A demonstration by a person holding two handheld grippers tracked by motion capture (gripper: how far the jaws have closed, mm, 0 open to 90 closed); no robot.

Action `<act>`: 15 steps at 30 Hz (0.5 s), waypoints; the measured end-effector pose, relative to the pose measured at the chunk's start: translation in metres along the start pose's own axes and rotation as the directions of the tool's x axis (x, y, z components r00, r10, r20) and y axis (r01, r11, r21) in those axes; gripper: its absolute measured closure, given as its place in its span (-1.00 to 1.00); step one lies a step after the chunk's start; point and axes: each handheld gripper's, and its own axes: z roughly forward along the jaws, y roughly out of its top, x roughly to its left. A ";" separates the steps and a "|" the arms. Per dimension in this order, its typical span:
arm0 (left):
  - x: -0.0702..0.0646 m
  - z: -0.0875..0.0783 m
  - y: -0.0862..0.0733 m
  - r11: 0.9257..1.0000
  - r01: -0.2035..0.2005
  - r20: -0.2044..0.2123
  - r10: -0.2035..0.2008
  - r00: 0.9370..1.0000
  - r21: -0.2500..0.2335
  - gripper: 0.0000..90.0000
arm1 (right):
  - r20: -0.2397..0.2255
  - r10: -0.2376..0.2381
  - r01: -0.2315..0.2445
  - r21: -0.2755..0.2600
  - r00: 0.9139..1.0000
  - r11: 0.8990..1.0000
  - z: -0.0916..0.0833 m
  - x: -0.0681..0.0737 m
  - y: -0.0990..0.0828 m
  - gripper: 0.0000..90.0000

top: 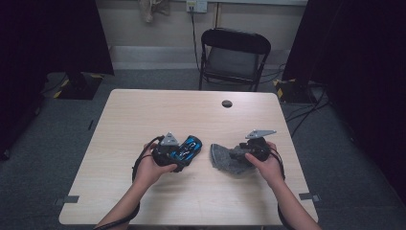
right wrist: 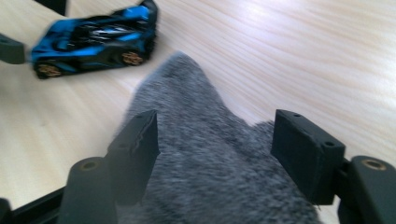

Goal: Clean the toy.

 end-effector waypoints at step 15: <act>0.007 0.003 0.002 1.000 0.005 -0.012 -0.005 1.000 -0.004 -0.55 | -0.006 -0.126 0.126 0.072 0.992 0.989 0.019 0.016 -0.019 -0.36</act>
